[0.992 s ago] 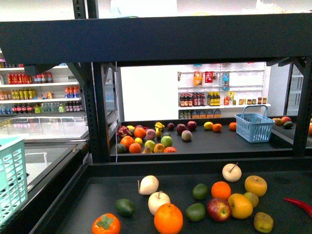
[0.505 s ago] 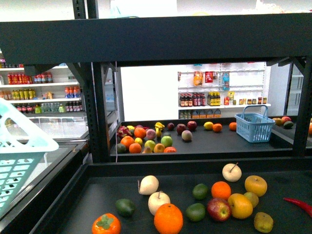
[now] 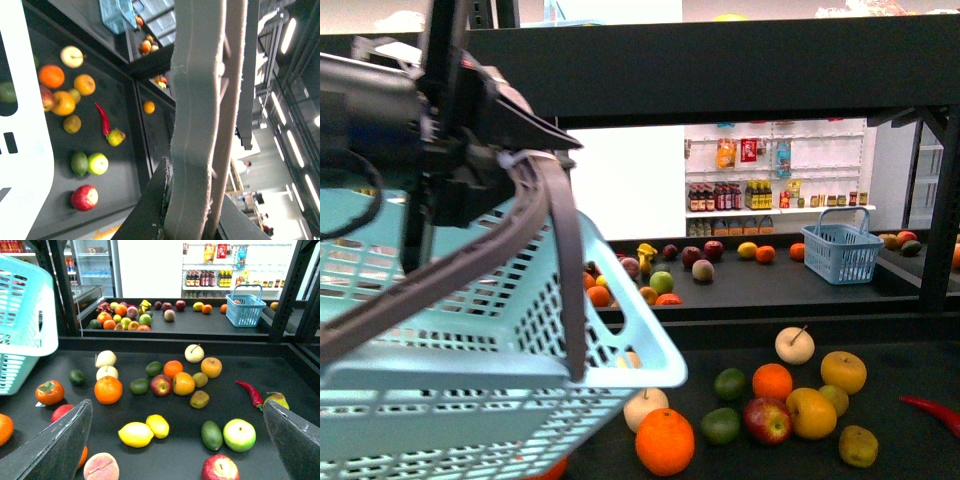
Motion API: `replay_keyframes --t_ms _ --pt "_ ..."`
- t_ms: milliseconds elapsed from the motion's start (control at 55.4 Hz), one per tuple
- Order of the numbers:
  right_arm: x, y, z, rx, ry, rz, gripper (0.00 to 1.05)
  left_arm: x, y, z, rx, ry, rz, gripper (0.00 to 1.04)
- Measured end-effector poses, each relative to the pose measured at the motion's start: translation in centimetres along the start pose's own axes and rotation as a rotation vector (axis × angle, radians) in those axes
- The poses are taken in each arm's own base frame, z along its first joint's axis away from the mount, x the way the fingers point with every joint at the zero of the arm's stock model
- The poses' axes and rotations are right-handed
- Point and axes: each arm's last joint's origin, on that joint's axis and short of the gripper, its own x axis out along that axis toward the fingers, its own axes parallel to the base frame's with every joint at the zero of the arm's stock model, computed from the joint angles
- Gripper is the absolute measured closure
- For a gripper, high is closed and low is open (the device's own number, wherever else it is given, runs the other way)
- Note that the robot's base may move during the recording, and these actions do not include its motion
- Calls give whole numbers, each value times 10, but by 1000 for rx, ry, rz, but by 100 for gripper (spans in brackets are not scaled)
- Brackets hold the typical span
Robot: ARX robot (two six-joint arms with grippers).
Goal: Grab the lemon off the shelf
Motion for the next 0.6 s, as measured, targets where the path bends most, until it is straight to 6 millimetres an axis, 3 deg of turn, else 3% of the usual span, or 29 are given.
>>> replay_keyframes --t_ms 126,325,595 --pt "0 0 0 0 0 0 2 28 7 -22 -13 80 -5 95" --pt "0 0 0 0 0 0 2 60 12 -34 -7 117 -14 95" --pt "0 0 0 0 0 0 2 80 17 -45 4 148 -24 95"
